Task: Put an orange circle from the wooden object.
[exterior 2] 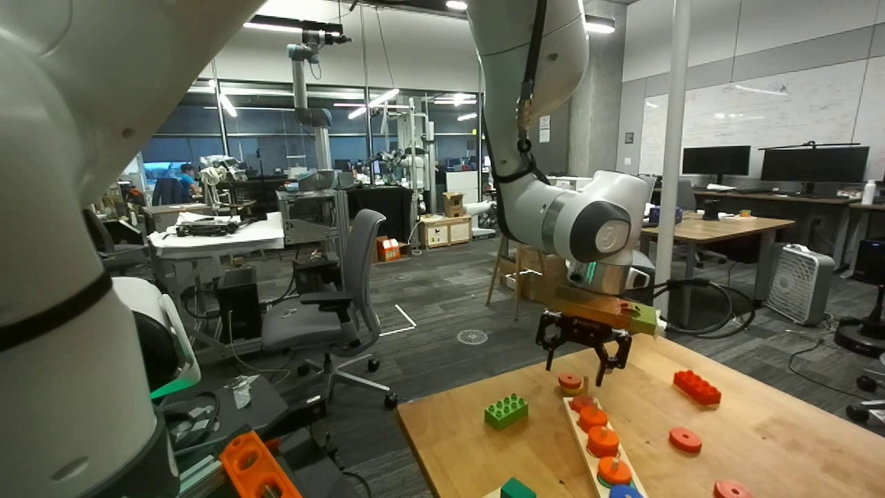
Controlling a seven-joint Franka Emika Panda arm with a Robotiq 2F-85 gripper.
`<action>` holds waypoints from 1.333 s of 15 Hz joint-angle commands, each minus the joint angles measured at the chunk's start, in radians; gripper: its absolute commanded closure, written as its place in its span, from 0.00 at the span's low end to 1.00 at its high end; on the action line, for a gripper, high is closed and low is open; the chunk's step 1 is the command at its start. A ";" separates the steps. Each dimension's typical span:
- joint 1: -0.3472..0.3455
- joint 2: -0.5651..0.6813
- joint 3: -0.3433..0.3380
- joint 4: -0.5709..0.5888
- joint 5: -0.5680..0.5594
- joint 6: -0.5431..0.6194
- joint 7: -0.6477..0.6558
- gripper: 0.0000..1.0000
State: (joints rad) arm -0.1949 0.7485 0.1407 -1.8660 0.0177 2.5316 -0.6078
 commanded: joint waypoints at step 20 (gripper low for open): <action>0.195 -1.215 -0.185 -0.738 0.080 -0.477 -0.107 0.00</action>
State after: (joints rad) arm -0.0654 -0.2702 0.0261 -2.5106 0.0502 2.2094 -0.5966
